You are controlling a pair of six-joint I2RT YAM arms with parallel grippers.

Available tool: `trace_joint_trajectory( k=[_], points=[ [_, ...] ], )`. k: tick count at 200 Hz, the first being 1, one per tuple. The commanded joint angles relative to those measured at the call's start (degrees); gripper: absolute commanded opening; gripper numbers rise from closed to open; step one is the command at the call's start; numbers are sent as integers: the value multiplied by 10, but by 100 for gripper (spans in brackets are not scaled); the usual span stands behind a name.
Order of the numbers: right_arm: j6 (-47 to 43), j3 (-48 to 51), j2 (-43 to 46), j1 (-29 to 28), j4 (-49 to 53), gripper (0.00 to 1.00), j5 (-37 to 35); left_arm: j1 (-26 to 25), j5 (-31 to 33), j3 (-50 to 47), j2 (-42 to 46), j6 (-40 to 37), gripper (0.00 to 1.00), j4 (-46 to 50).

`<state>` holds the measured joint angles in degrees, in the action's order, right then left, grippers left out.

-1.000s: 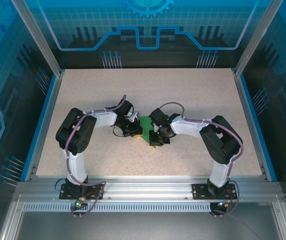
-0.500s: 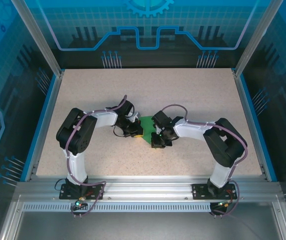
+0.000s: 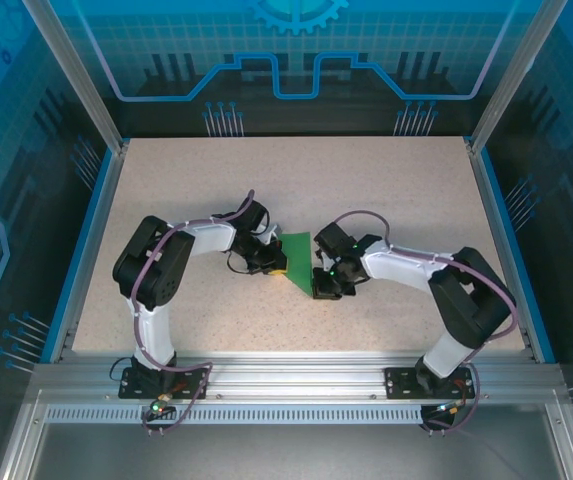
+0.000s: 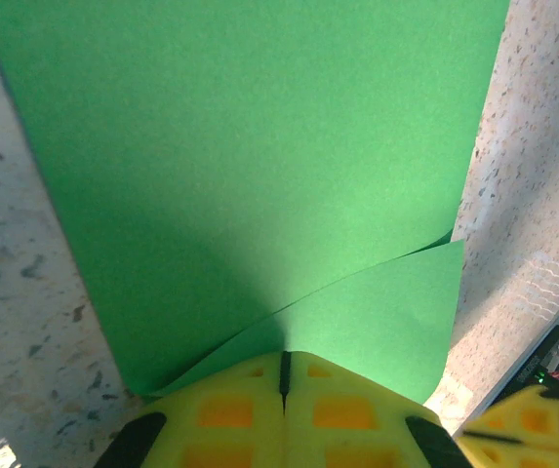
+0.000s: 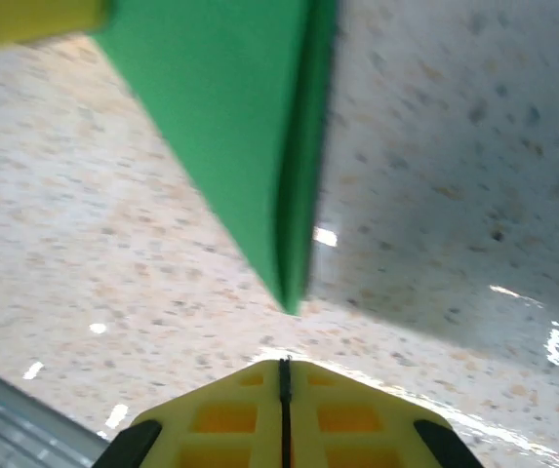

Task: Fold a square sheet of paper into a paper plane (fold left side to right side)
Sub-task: Third fold the triangle at the center of the table.

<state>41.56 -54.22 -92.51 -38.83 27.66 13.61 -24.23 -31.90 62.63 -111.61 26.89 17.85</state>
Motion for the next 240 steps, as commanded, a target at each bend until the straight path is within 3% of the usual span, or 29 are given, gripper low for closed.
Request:
trace_joint_trajectory(
  k=[1, 65, 121, 147, 161, 184, 240],
  points=[
    [-3, -26, -20, 7, -33, 8, 21, 1, 60, -13, -32, -2, 0, 44],
    [14, -63, -120, 11, -48, 7, 27, 0, 55, -13, -29, -1, 0, 41],
    [19, -50, -139, 17, -4, 6, -1, 0, 54, -19, 10, -1, 0, 21],
    [16, -42, -149, 19, 1, 3, -5, -1, 48, -39, 54, -8, 5, -15],
    [14, -39, -151, 19, -1, 1, -4, -4, 38, -53, 81, -19, 0, -35],
    [10, -39, -150, 19, -5, 0, -4, -12, 20, -69, 108, -34, 0, -60],
    [7, -40, -153, 19, -7, 0, 0, -53, -12, -43, 88, -56, 0, -56]
  ],
)
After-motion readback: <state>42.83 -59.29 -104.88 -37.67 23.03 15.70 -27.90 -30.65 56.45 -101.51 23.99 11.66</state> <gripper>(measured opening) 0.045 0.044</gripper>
